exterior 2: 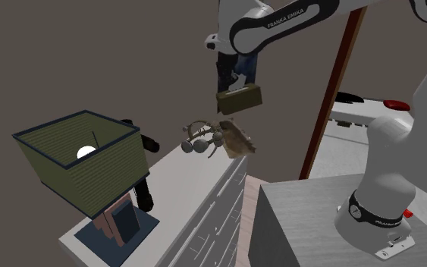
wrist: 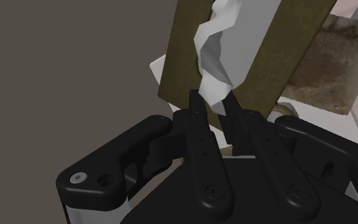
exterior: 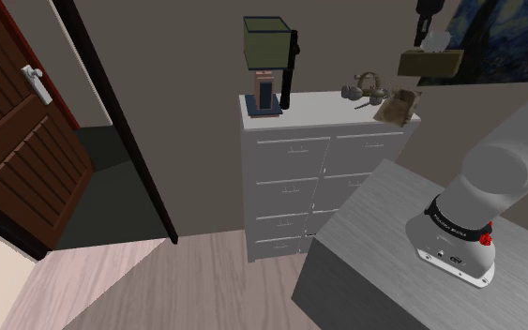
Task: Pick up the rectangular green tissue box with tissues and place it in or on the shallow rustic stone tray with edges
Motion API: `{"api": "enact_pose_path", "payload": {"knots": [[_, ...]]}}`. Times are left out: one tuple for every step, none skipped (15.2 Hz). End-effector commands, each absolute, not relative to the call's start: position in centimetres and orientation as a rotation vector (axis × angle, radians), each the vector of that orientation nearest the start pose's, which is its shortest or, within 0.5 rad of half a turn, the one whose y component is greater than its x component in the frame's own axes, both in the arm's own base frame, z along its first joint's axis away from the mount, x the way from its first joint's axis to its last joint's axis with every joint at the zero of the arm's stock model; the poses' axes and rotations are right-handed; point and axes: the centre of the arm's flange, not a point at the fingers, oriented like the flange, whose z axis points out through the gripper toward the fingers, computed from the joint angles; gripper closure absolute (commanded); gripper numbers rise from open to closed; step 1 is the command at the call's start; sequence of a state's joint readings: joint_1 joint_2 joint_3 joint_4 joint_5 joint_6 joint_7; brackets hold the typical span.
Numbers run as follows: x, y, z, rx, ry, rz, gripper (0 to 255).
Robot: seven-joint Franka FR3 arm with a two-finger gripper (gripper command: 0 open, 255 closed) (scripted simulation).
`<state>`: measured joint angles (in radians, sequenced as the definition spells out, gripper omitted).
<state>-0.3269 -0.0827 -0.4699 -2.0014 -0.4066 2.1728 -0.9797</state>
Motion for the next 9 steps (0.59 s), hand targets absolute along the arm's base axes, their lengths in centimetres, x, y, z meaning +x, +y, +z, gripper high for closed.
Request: {"api": "enact_pose_path", "payload": {"knots": [[37.5, -41.7, 50.8, -3.471, -0.652, 0.173, 255], [37.5, -41.7, 50.2, -3.471, -0.652, 0.173, 255], [37.5, -41.7, 49.7, -3.471, -0.652, 0.173, 255], [37.5, -41.7, 49.2, -3.471, -0.652, 0.173, 255], [37.5, -41.7, 48.6, -3.471, -0.652, 0.173, 255], [37.5, -41.7, 48.1, -3.471, -0.652, 0.173, 255], [37.5, -41.7, 47.6, -3.471, -0.652, 0.173, 255], [37.5, -41.7, 47.1, -3.471, -0.652, 0.173, 255], [37.5, -41.7, 46.5, -3.471, -0.652, 0.173, 255]]}}
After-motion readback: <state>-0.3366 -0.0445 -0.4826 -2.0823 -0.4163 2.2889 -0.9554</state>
